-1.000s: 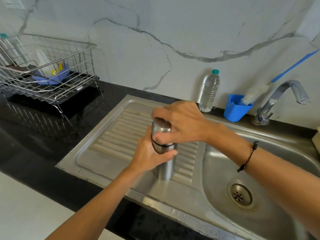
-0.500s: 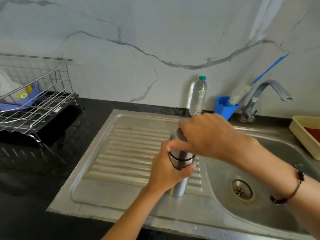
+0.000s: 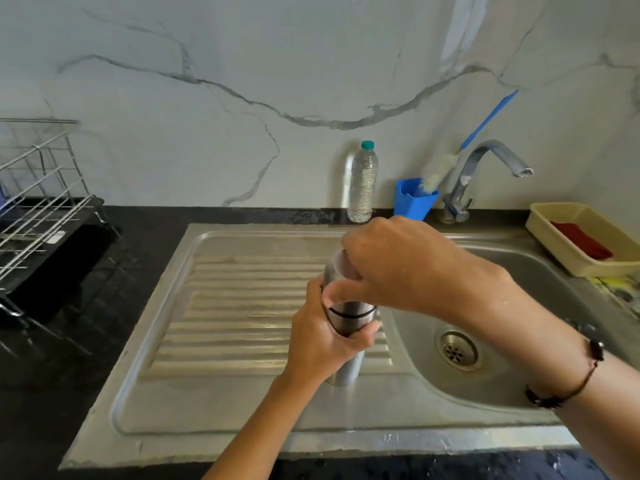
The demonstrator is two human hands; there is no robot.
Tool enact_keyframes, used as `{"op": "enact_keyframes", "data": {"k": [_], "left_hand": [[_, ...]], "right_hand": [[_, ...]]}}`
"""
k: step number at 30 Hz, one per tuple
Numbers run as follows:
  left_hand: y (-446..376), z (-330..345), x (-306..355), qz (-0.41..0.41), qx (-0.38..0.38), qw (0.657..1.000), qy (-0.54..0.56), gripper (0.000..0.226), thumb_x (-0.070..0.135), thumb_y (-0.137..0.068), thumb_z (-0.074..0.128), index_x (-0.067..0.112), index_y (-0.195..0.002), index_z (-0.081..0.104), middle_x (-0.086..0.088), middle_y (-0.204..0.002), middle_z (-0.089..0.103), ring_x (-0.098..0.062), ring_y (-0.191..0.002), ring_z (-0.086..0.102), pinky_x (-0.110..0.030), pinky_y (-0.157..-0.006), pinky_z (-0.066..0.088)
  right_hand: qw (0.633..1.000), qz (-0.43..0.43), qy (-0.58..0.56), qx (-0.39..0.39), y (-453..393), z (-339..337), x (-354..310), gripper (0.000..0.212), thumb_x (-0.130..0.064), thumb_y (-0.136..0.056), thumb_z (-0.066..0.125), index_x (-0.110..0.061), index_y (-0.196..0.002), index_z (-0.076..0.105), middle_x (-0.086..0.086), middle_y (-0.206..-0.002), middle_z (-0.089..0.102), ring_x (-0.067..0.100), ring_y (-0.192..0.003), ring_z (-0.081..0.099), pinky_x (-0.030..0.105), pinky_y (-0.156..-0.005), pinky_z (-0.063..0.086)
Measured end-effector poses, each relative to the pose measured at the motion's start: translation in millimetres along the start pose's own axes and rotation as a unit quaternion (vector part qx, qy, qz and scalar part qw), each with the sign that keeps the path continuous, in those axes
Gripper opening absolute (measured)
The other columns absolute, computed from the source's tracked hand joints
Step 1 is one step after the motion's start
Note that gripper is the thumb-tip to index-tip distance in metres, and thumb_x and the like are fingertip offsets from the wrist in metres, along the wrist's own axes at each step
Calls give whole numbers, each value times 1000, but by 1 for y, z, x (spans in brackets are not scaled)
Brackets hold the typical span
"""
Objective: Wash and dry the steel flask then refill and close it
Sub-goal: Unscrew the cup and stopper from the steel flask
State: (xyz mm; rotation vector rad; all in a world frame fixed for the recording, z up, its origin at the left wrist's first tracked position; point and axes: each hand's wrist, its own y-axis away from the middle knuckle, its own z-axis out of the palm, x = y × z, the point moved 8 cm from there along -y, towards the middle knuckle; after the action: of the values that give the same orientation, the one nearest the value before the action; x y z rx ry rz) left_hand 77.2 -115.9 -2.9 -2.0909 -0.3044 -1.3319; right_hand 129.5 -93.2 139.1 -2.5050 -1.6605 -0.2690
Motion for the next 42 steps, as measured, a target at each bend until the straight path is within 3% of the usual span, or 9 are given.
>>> {"op": "enact_keyframes", "data": {"k": [5,11,16,21,25,28,35,39,42], "left_hand": [[4,-2,6,8,0,1000,2,76,54,-54,70,12,-114,48,13,-87,64,-1,-81,63,-11,-65,49],[4,-3,6,12,7,1000,-2,79,53,-55,71,8,-116,50,20,-93,61,1,-89,61,-11,-69,49],[4,-3,5,1,10,1000,7,78,54,-52,70,12,-113,49,17,-85,62,6,-82,61,-6,-62,45],[5,-2,4,-2,5,1000,24,78,53,-51,70,12,-114,48,18,-89,62,6,-85,61,-5,-67,45],[4,-2,4,1,7,1000,12,81,54,-51,70,9,-115,49,17,-84,62,4,-81,62,-7,-64,46],[3,-4,4,9,8,1000,3,85,54,-52,70,9,-121,47,12,-86,66,-3,-80,64,-16,-67,52],[4,-3,3,2,14,1000,10,69,52,-53,70,21,-111,49,22,-82,62,7,-81,62,-4,-65,45],[4,-4,6,6,19,1000,7,69,52,-53,70,32,-112,39,17,-84,63,-1,-80,64,-10,-65,49],[4,-2,3,6,13,1000,8,70,51,-53,70,15,-109,50,22,-83,61,6,-81,62,-6,-64,46]], "right_hand": [[990,-75,-98,-73,6,8,-11,18,-20,-83,54,-15,-100,54,-3,-97,57,18,-88,56,34,-76,51],[999,18,-26,-26,9,-1,3,47,-60,-85,44,-15,-89,56,-3,-79,55,16,-71,55,27,-55,44],[989,-42,-116,-77,13,6,-5,18,-23,-87,52,-16,-102,56,-2,-96,58,17,-87,56,36,-77,51],[995,12,-86,-44,13,0,0,39,-56,-83,49,-18,-94,53,-4,-88,55,17,-80,56,30,-65,48],[997,-22,-58,-45,7,8,-10,19,-31,-89,49,-20,-104,52,-1,-96,55,19,-86,57,31,-70,50],[984,-53,-122,-121,9,18,-12,51,-12,-86,54,-34,-130,42,-6,-122,45,16,-112,45,33,-90,45],[994,-23,-94,-51,7,10,-5,27,-36,-87,53,-28,-113,48,-3,-98,53,21,-90,57,36,-74,51],[984,-68,-127,-109,10,15,-11,59,-19,-83,59,-43,-131,35,-10,-127,41,15,-115,42,34,-89,47],[990,-27,-111,-78,10,7,-3,59,-44,-82,58,-43,-133,29,-11,-120,45,14,-106,47,33,-80,48]]}}
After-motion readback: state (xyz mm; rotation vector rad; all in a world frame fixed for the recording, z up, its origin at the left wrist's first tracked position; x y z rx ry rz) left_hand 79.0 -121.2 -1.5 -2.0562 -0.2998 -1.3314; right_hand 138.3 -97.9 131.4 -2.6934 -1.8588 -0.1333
